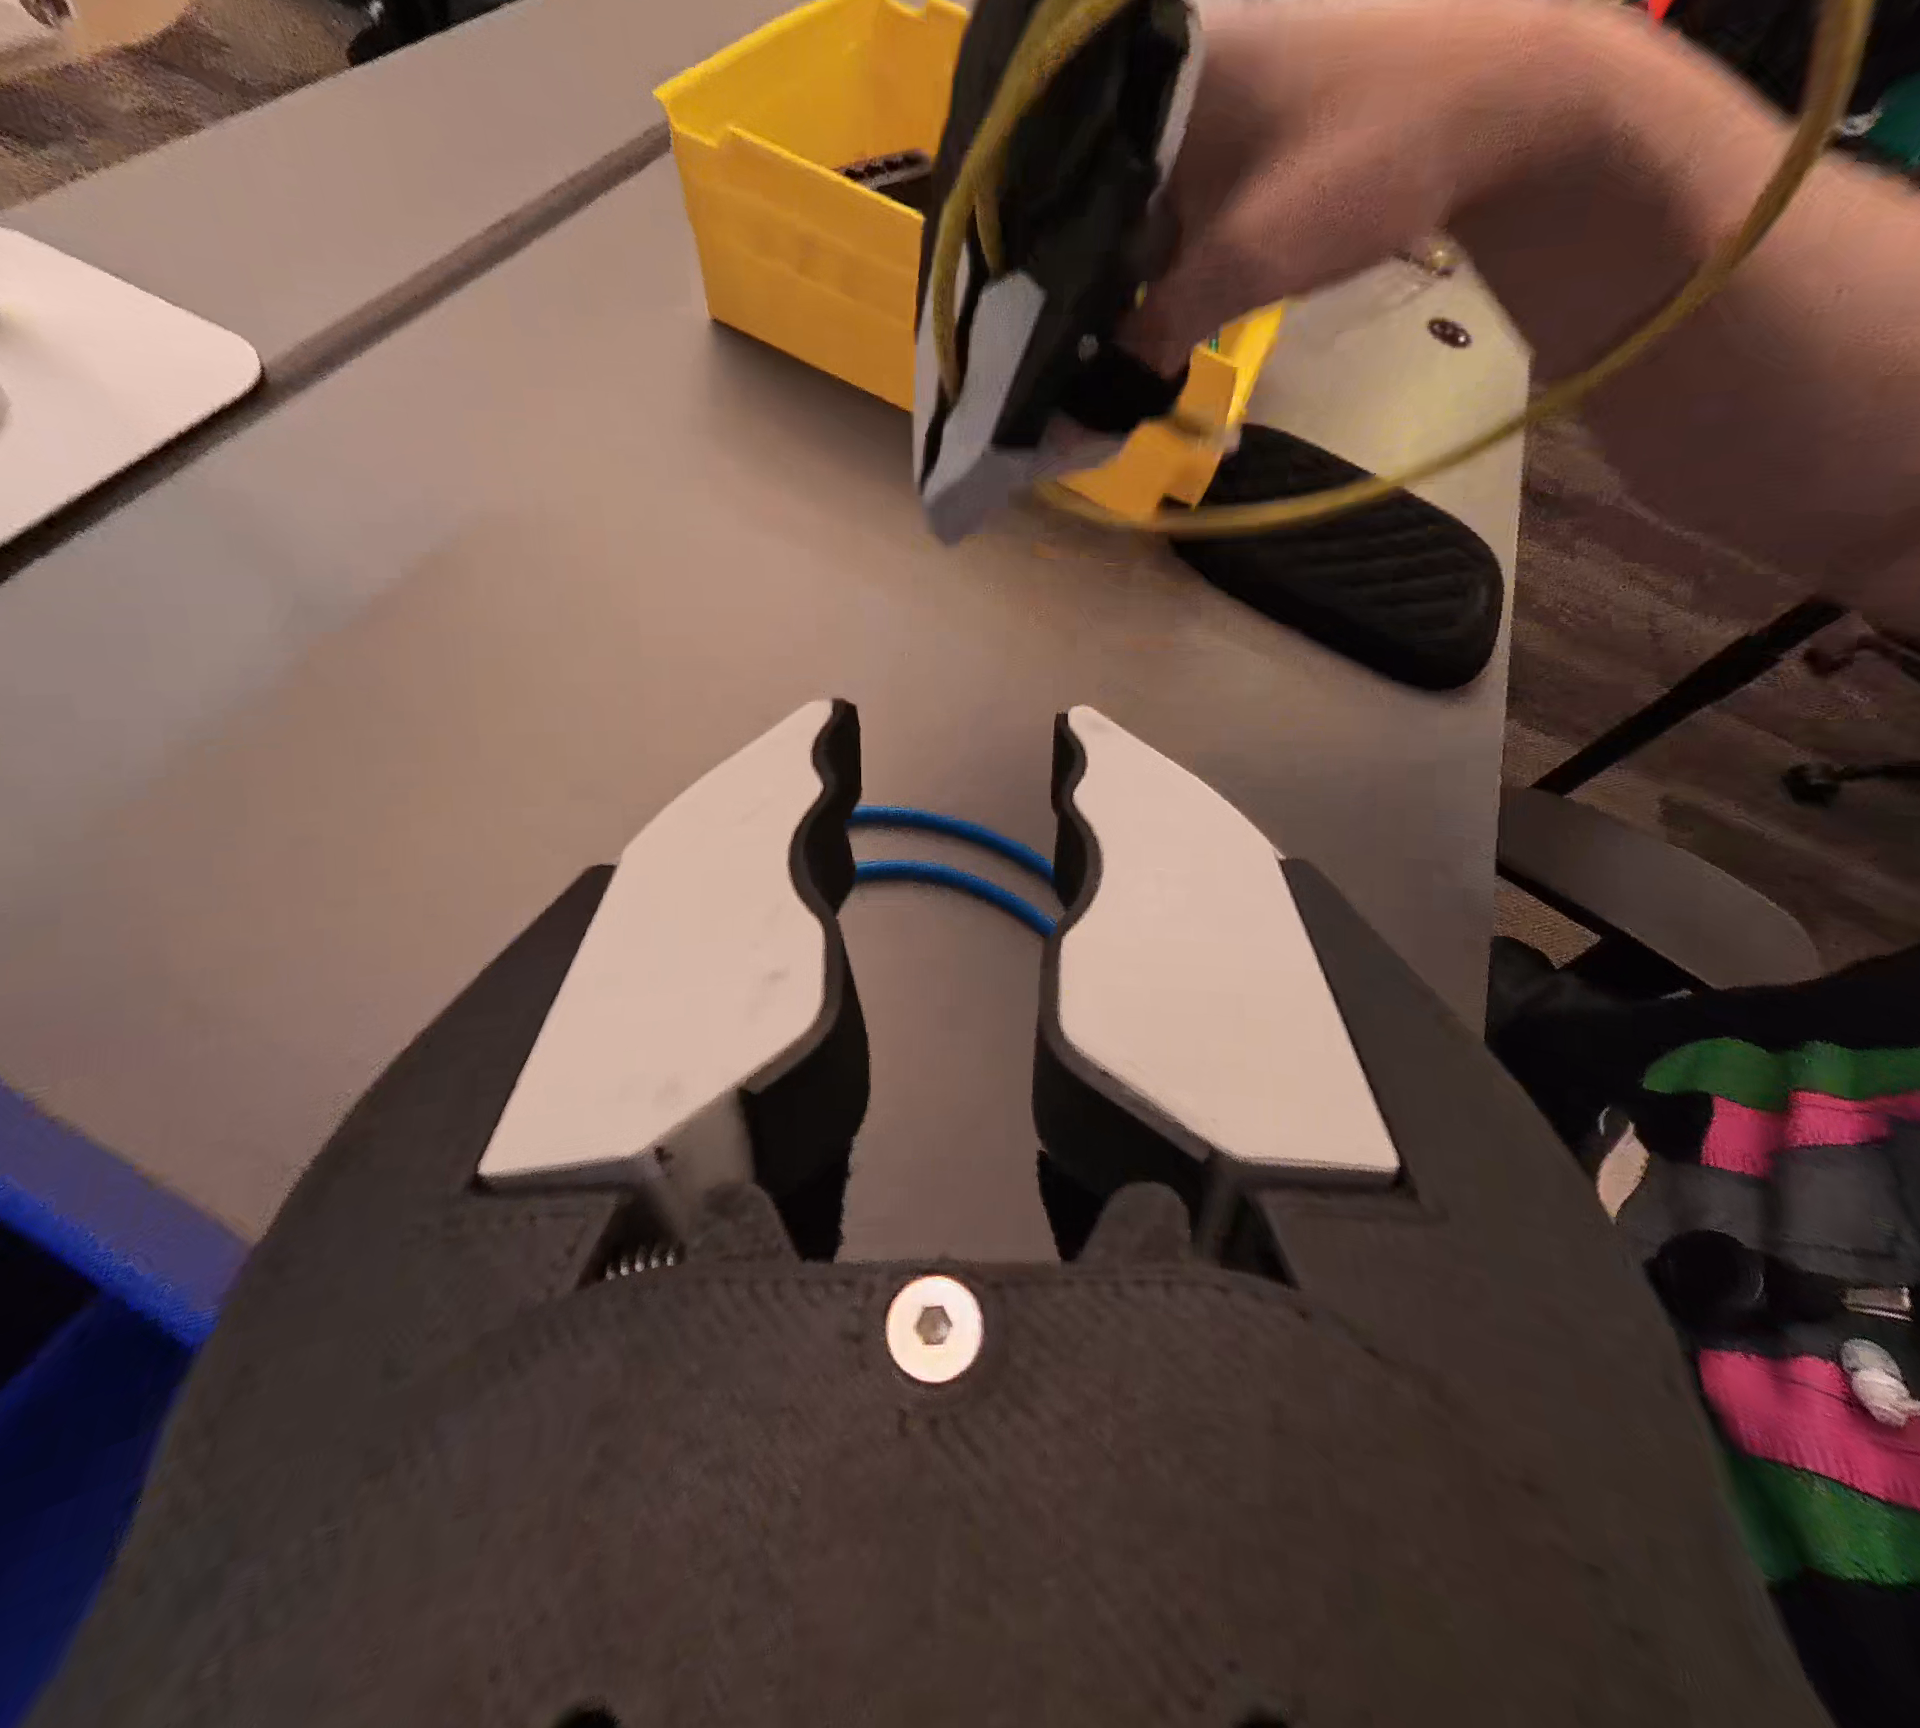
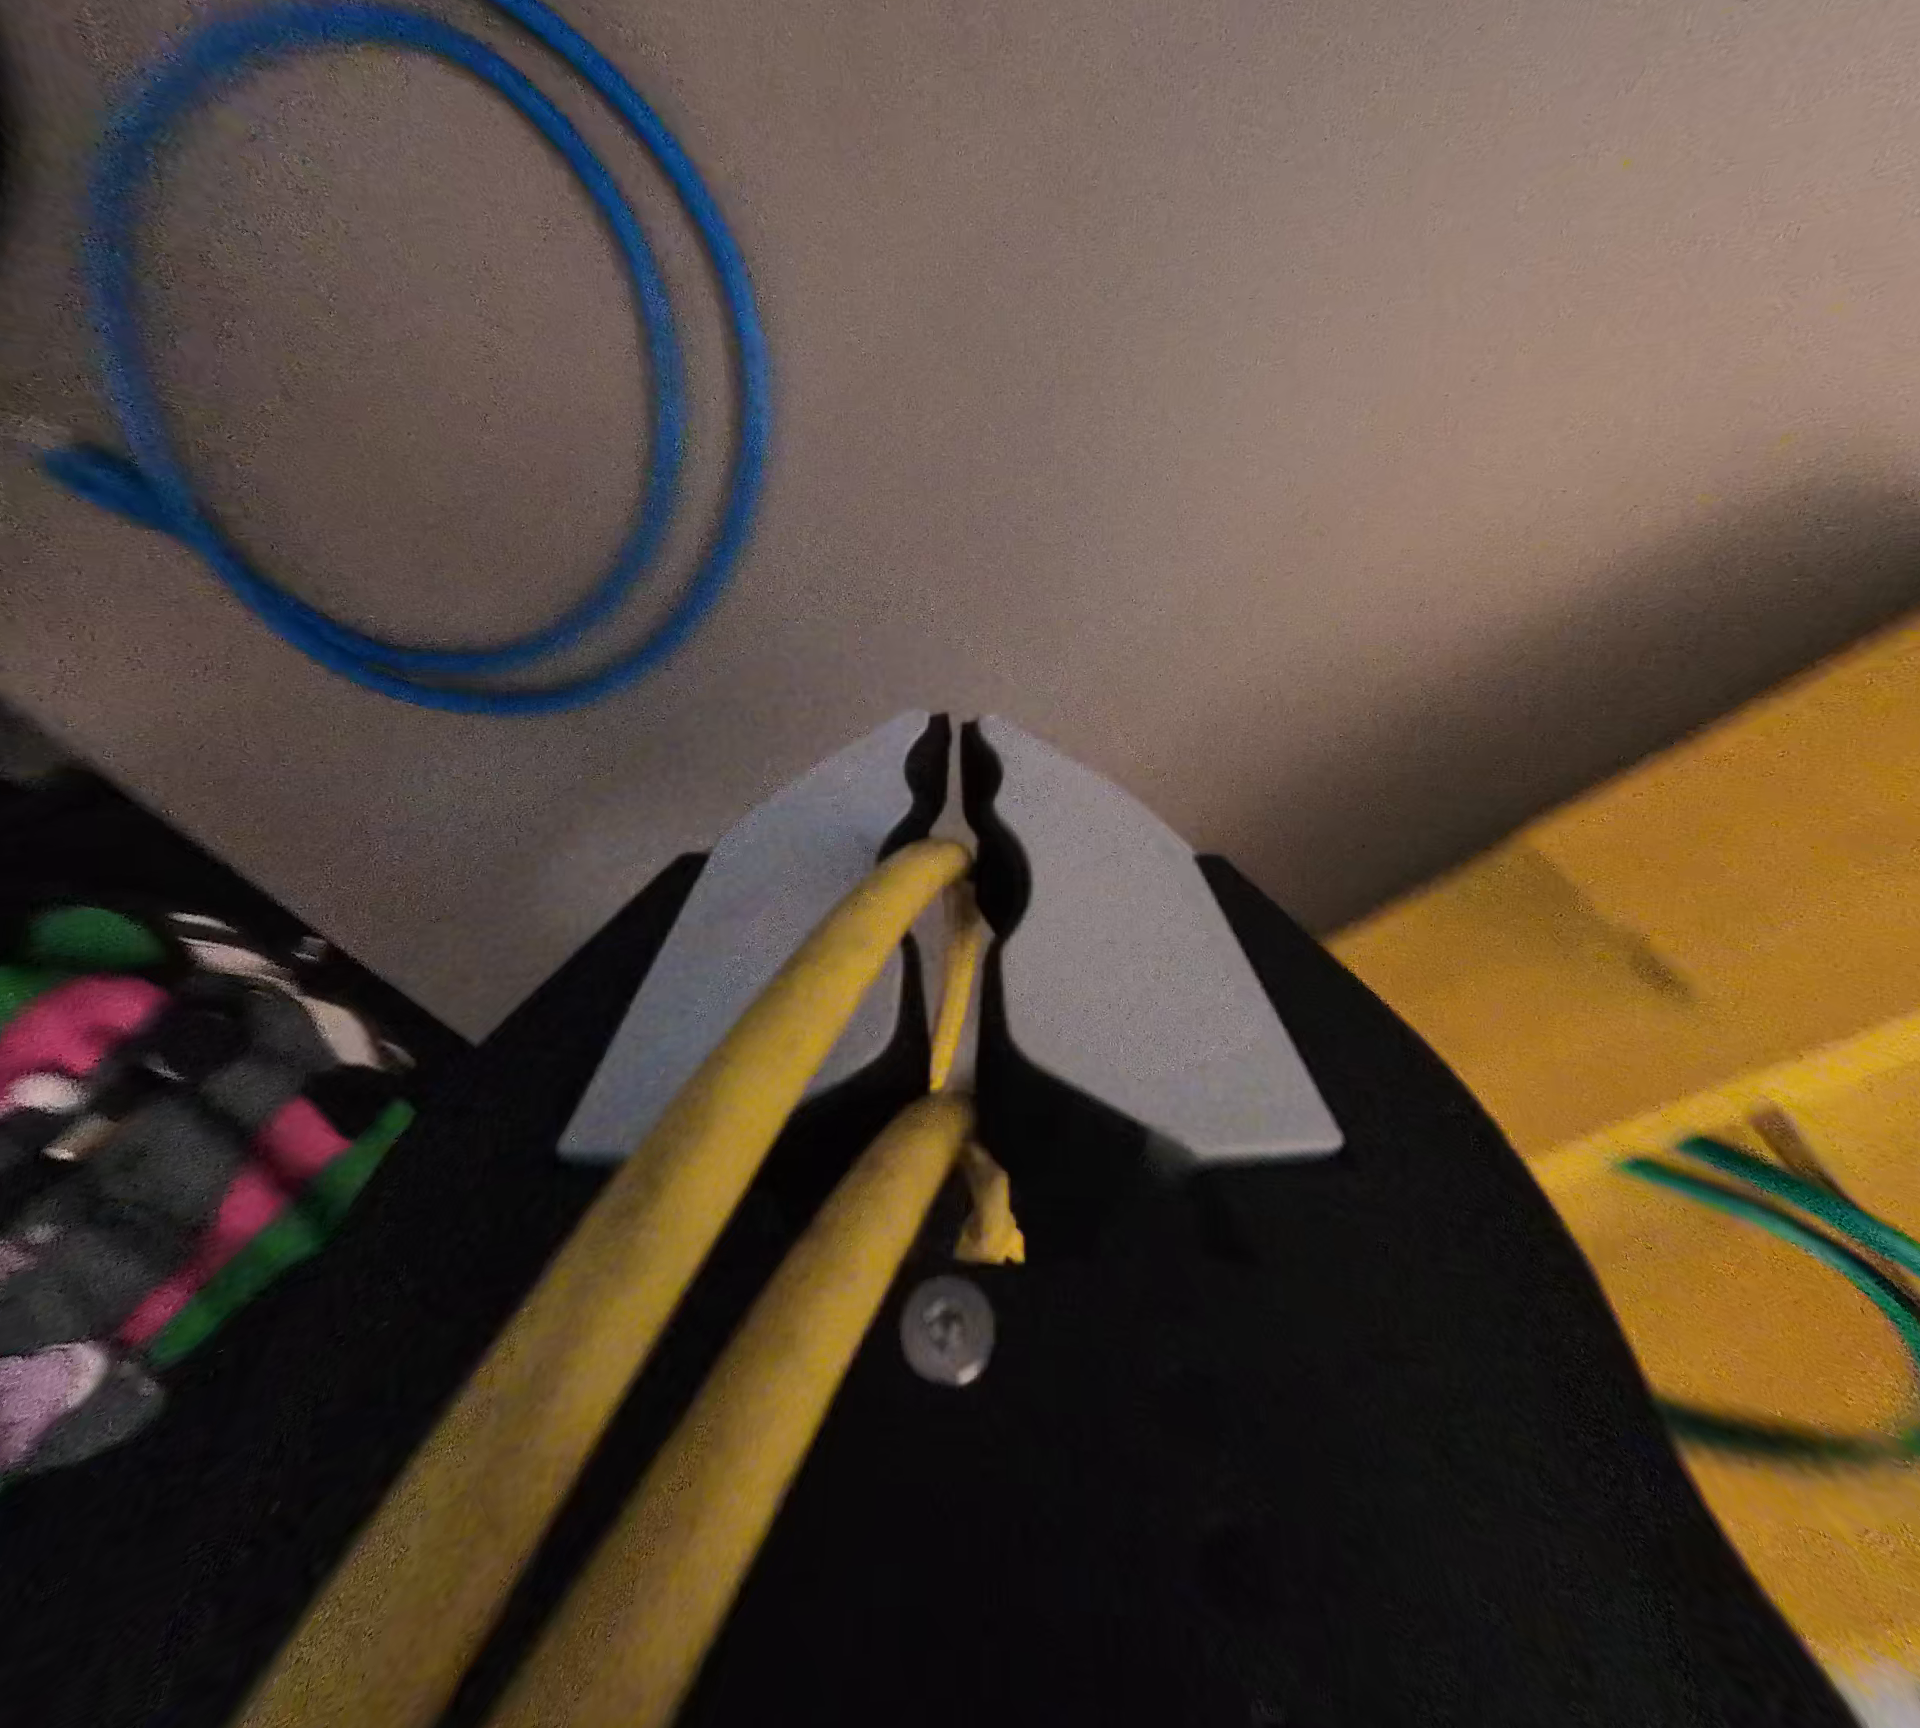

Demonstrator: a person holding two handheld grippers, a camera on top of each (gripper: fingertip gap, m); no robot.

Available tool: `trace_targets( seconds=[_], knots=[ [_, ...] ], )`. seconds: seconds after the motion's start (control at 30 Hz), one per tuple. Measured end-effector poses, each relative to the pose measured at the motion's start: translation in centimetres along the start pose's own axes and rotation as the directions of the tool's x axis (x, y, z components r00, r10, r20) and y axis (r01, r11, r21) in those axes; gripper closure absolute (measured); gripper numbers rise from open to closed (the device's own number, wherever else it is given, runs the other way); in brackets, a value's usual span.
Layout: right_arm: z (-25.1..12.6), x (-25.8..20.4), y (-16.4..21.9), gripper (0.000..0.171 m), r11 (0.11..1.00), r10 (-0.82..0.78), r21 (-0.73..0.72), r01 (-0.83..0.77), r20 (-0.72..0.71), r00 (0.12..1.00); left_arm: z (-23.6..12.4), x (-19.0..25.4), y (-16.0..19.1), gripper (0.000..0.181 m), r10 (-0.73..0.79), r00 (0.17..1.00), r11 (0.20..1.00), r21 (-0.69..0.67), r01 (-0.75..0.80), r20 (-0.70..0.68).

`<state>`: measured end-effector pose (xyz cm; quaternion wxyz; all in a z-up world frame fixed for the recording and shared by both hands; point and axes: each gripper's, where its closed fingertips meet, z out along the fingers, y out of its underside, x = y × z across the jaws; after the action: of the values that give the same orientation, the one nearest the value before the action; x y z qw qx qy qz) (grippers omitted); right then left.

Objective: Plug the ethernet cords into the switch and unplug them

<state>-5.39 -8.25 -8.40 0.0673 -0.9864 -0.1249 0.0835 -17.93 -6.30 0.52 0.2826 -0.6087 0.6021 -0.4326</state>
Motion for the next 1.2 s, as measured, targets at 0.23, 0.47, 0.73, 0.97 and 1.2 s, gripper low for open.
trace_targets(
  seconds=[0.23,0.47,0.73,0.97,1.2],
  knots=[
    [-6.5,9.3,4.5,0.170,0.930,-0.009,-0.334,-0.153,-0.438,0.899,1.7,1.5,1.6,0.150,-0.001,0.999,1.000,-0.022,0.000,-0.044],
    [-11.9,12.5,8.2,0.169,0.912,0.191,-0.288,-0.294,-0.336,0.922,2.0,1.8,3.0,0.150,-0.008,0.999,0.999,-0.048,0.006,-0.040],
    [-18.4,16.2,13.2,0.168,0.939,0.280,-0.144,-0.312,-0.207,0.937,1.5,2.3,4.1,0.151,-0.043,0.997,0.999,-0.033,0.041,-0.062],
    [-18.8,21.0,17.5,0.169,0.970,0.111,-0.168,-0.173,-0.324,0.940,1.2,2.6,4.3,0.152,-0.060,0.996,0.998,-0.008,0.060,-0.070],
    [-12.4,20.7,17.8,0.168,0.876,-0.298,-0.457,0.153,-0.262,0.918,1.7,2.6,4.1,0.152,-0.072,0.995,0.997,-0.021,0.070,-0.065]
  ],
)
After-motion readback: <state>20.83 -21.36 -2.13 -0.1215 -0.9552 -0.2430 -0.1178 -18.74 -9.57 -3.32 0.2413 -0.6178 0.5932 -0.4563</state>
